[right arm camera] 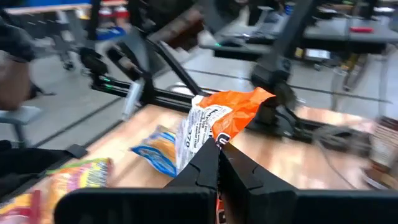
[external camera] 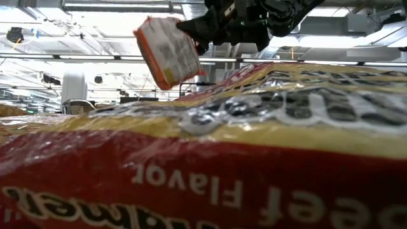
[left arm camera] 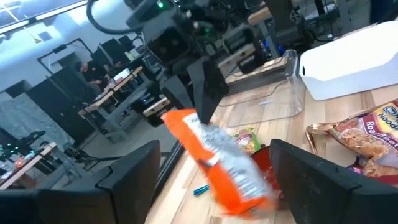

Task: Pick & Place Food Item
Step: Put the orange noodle pack into the right transparent bin

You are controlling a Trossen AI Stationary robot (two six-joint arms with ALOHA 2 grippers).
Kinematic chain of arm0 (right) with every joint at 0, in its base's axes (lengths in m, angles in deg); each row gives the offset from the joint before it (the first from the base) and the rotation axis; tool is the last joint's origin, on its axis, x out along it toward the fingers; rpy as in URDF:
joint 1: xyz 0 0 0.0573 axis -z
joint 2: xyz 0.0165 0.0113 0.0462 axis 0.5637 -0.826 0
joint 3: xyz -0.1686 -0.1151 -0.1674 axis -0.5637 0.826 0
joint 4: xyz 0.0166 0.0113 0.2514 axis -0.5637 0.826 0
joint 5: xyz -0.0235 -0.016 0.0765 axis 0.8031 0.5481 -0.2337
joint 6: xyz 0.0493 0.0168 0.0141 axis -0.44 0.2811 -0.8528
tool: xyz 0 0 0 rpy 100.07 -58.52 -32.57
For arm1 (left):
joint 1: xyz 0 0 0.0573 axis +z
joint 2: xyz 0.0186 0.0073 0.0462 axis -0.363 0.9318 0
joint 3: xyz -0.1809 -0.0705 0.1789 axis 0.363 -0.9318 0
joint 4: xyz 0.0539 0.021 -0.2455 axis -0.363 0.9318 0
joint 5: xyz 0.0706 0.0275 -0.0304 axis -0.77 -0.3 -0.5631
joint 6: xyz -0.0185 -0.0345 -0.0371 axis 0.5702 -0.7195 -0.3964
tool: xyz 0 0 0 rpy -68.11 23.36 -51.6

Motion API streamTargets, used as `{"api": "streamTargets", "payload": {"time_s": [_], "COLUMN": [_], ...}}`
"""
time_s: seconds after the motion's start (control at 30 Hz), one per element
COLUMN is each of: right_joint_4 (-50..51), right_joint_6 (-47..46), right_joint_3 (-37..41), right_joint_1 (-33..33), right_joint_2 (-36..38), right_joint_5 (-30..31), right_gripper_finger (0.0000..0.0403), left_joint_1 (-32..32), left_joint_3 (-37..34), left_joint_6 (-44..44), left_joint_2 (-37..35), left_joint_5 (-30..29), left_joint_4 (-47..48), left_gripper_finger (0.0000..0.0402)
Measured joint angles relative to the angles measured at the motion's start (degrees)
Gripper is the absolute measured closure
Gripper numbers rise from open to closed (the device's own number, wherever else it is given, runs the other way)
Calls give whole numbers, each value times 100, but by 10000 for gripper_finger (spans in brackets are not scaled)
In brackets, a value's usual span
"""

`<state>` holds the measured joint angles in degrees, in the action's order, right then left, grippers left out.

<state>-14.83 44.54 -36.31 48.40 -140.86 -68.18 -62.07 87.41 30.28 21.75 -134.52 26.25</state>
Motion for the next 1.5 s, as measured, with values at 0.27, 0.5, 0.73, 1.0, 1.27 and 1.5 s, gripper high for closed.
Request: {"api": "streamTargets", "payload": {"time_s": [0.27, 0.5, 0.73, 1.0, 1.27, 1.5], "right_joint_4": [826, 1539, 2606, 3406, 3040, 3155], "right_joint_6": [571, 804, 1118, 819, 613, 466], "right_joint_3": [101, 426, 435, 435, 1034, 1663], "right_joint_1": [265, 373, 369, 222, -96, -211], "right_joint_2": [486, 1249, 1593, 1624, 2134, 3242], "right_joint_5": [1078, 2834, 4619, 5733, 6556, 7649], "right_gripper_finger": [403, 403, 403, 403, 403, 403], "left_joint_1": [-192, -193, -191, 42, 530, 1129], "left_joint_3": [0, 0, 0, 0, 0, 0], "left_joint_6": [-1, -7, -132, 84, -15, -5], "left_joint_2": [-70, -70, -70, -389, -716, -714], "left_joint_5": [-212, -236, -234, -247, -165, 323], "left_joint_4": [69, 128, 459, 738, 1205, 1377], "left_gripper_finger": [105, 105, 105, 105, 105, 105]}}
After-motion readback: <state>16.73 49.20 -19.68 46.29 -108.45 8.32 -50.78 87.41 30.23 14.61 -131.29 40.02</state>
